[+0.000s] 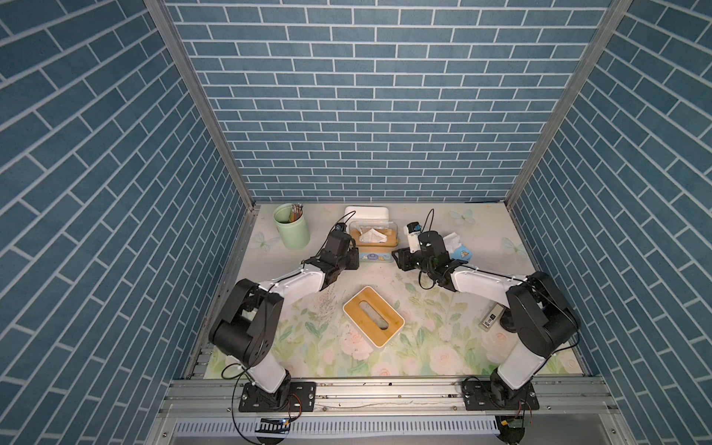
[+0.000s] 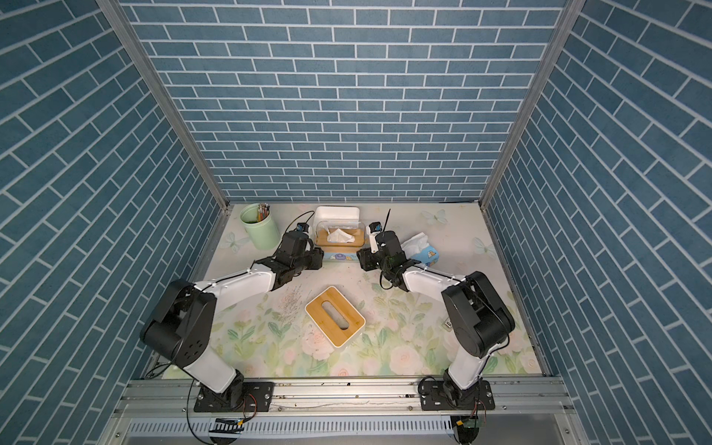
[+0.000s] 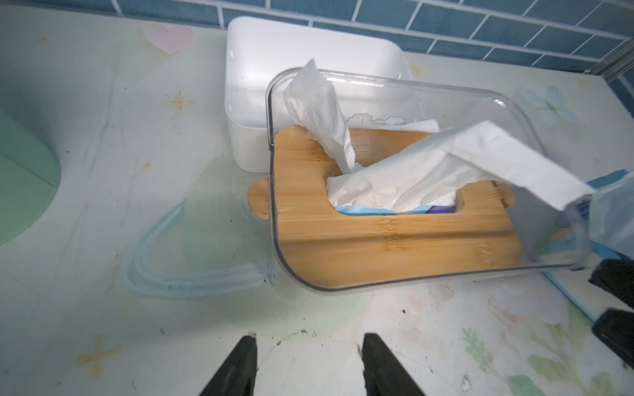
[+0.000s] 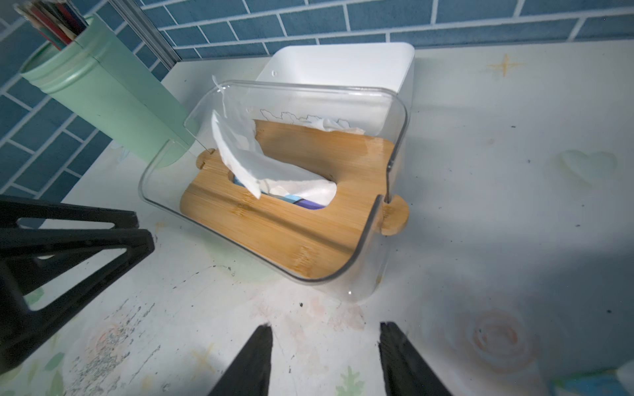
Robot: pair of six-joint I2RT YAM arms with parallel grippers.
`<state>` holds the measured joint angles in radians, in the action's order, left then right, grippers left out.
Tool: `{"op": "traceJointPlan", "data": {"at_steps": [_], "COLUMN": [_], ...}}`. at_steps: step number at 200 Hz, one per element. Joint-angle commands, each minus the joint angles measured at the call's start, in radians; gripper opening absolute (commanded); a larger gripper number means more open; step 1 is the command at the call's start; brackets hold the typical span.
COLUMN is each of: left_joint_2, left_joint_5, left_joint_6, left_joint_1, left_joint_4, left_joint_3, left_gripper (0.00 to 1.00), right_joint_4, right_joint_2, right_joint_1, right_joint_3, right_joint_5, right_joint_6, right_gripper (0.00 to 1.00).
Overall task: Put the tissue paper into the tissue box
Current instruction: Move the tissue box to the center of the board.
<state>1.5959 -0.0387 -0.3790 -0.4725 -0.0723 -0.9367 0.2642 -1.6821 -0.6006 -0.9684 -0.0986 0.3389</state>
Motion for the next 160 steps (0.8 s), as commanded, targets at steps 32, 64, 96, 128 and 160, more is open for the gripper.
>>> {"op": "traceJointPlan", "data": {"at_steps": [32, 64, 96, 128, 160], "left_joint_2": [-0.047, 0.010, 0.100, 0.198, 0.277], "left_joint_5": [0.078, 0.051, 0.014, -0.045, -0.062], "left_joint_6": [-0.047, -0.058, -0.046, -0.013, 0.015], "left_joint_1": [0.112, 0.143, 0.173, 0.184, 0.190], "left_joint_4": [-0.011, -0.008, 0.002, 0.037, 0.045], "left_joint_3": [-0.074, -0.159, -0.267, -0.382, -0.460], "left_gripper": [0.59, 0.64, 0.66, 0.67, 0.67], "right_joint_4": [-0.077, -0.173, -0.228, -0.244, -0.289], "right_joint_2": [-0.066, -0.202, -0.307, -0.359, -0.387], "right_joint_1": [0.052, 0.083, 0.093, 0.098, 0.106], "right_joint_3": [-0.173, -0.335, -0.440, -0.484, -0.524], "right_joint_5": [0.005, -0.022, -0.028, -0.051, -0.020], "right_joint_6": [-0.015, -0.027, -0.021, -0.014, -0.014], "right_gripper": [0.62, 0.63, 0.62, 0.59, 0.55]}}
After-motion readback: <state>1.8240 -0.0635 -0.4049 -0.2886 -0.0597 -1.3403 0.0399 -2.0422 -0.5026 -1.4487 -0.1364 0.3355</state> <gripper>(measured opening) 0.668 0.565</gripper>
